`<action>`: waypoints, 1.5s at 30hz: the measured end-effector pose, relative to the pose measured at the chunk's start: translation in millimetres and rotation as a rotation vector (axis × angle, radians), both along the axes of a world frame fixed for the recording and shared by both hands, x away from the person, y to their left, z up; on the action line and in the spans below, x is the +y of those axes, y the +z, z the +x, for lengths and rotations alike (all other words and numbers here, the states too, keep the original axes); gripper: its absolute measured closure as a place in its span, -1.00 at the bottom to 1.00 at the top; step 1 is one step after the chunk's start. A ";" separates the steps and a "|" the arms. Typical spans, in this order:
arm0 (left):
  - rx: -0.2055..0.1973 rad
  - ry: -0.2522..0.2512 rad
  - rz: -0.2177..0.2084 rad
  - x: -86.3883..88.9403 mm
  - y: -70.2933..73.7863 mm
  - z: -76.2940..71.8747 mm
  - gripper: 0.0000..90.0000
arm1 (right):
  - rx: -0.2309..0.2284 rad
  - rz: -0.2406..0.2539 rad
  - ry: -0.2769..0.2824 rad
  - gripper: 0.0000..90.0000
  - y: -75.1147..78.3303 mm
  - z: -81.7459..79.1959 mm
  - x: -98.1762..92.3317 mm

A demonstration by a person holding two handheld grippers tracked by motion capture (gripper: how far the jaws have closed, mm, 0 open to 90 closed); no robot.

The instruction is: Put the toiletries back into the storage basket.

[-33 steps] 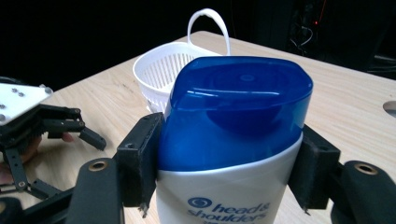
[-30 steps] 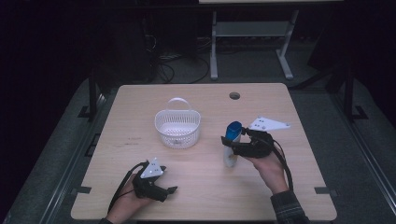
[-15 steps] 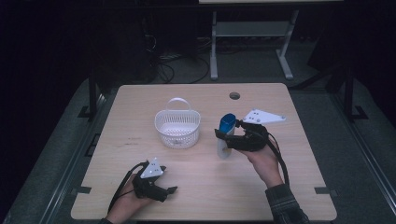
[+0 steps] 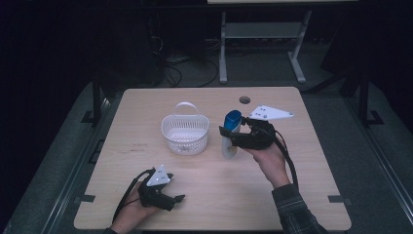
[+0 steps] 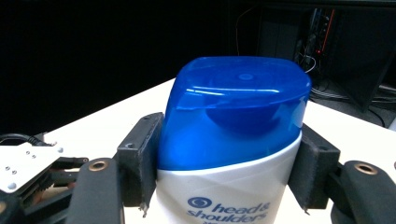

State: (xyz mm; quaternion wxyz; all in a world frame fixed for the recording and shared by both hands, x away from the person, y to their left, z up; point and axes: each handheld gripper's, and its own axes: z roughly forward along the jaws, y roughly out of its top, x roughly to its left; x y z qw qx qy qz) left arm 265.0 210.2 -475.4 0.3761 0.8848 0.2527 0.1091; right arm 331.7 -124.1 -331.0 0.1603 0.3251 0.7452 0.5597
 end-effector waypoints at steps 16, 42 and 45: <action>0.000 0.000 0.000 0.0 0.0 0.0 -0.71 | -0.009 0.022 0.001 -0.22 15.1 15.7 9.6; 0.004 0.002 -0.006 -0.3 -0.2 -0.4 -0.71 | -0.050 0.013 0.025 -0.22 41.5 38.1 45.9; 0.003 0.001 -0.004 -0.2 -0.1 -0.4 -0.71 | -0.060 0.016 0.030 -0.22 43.6 39.8 50.3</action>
